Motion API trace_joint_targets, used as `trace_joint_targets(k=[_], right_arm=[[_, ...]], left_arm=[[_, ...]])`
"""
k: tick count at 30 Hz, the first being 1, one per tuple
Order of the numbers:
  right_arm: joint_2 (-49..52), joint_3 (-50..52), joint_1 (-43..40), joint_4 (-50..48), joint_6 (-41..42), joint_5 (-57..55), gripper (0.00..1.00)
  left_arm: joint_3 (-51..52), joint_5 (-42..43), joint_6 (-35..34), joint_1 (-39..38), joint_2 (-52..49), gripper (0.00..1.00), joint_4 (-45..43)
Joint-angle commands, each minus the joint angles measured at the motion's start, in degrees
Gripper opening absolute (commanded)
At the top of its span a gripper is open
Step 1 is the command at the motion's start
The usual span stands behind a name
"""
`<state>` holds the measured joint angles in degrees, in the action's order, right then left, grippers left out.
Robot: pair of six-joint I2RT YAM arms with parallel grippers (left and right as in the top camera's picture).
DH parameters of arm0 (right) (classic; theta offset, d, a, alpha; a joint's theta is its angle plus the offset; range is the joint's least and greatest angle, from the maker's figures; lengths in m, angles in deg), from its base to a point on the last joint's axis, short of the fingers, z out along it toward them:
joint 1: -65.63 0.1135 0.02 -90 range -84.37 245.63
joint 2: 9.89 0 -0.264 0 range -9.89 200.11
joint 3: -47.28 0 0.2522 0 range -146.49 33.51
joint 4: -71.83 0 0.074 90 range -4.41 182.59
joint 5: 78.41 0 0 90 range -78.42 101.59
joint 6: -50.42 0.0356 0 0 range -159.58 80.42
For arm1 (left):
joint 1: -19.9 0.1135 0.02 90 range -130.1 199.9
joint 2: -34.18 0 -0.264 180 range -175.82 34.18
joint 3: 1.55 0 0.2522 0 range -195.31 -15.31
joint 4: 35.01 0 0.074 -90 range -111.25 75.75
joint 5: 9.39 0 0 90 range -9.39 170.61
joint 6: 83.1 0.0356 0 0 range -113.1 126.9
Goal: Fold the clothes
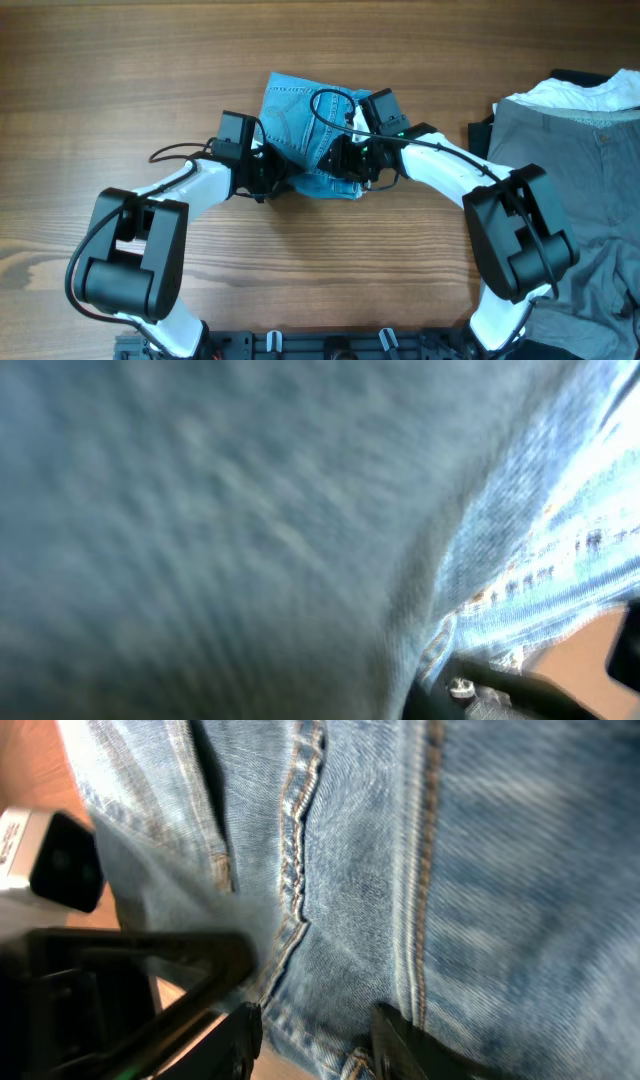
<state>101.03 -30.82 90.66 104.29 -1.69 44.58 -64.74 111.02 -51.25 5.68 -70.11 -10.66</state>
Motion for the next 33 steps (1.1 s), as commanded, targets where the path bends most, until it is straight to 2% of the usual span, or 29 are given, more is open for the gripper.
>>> trace_joint_targets(k=[1,2,4,6,7,8,9,10,11,13,14,15,18,21,26,28,30,31,32,33], right_arm=[[3.74,1.77,0.7,1.66,-0.39,-1.16,0.42],[3.74,1.77,0.7,1.86,-0.37,-1.11,0.42],[3.67,1.7,0.7,2.14,-1.09,0.87,0.42],[2.45,1.11,0.68,2.43,-6.01,1.81,0.43],[0.5,-0.35,0.68,2.45,-11.85,1.66,0.44],[-0.63,-1.7,0.68,2.67,-13.73,0.31,0.44],[-1.55,-2.93,0.57,2.32,-13.88,-1.92,0.46],[-1.68,-3.23,0.42,0.83,-13.86,-2.34,0.48],[-1.31,-3.21,0.44,0.15,-13.49,-2.89,0.5],[0.07,-3.1,0.44,0.15,-10.91,-5.05,0.5],[1.2,-3.1,0.44,0.0,-9.2,-5.81,0.5],[2.84,-3.1,0.44,0.15,-6.86,-6.01,0.5],[7.26,-3.06,0.48,1.46,-1.79,-5.99,0.5],[8.52,-3.06,0.44,1.9,-1.88,-5.53,0.5],[8.52,-3.06,0.5,1.9,-1.86,-4.44,0.5],[8.52,-3.06,0.48,1.9,-1.88,-4.46,0.5],[8.52,-3.06,0.48,2.16,-1.9,-4.44,0.5],[8.52,-3.06,0.48,2.38,-1.9,-4.44,0.5],[8.52,-3.06,0.48,2.8,-1.9,-4.46,0.5],[8.52,-3.06,0.48,3.02,-1.92,-4.46,0.5]], left_arm=[[2.58,-20.02,-0.87,-0.79,-4.26,0.25,2.71],[2.56,-22.03,-0.9,-0.79,-4.26,0.3,2.62],[2.56,-22.8,-1.03,0.92,-4.26,0.31,1.38],[2.56,-22.58,0.07,3.61,-4.26,0.43,1.88],[2.56,-21.86,3.17,5.51,-4.26,0.51,1.97],[2.56,-21.2,5.35,6.97,-4.26,0.56,2.25],[2.56,-20.37,6.19,8.59,-4.26,0.61,3.04],[2.56,-17.7,7.04,10.12,-4.24,0.61,3.08],[2.56,-12.79,8.37,11.85,-4.24,0.63,2.1],[2.56,-7.63,13.51,12.2,-4.24,0.76,0.22],[2.56,-6.16,16.72,11.61,-4.24,0.85,-0.02],[2.56,-6.16,18.99,10.27,-4.24,0.99,0.57],[2.56,-4.13,17.86,5.86,-4.26,1.0,0.92],[2.56,-4.09,13.29,0.83,-4.26,1.0,2.08],[2.58,-13.64,-5.44,-4.04,-4.26,1.0,1.86],[2.58,-13.97,-7.1,-4.04,-4.5,1.0,-2.89],[2.58,-12.68,-7.54,-4.04,-6.27,0.74,-9.66],[2.58,-12.76,-7.48,-4.04,-7.02,0.55,-10.05],[2.58,-12.92,-6.8,-4.04,-8.04,0.46,-10.38],[2.58,-12.9,-4.5,-4.04,-9.68,0.43,-11.45]])
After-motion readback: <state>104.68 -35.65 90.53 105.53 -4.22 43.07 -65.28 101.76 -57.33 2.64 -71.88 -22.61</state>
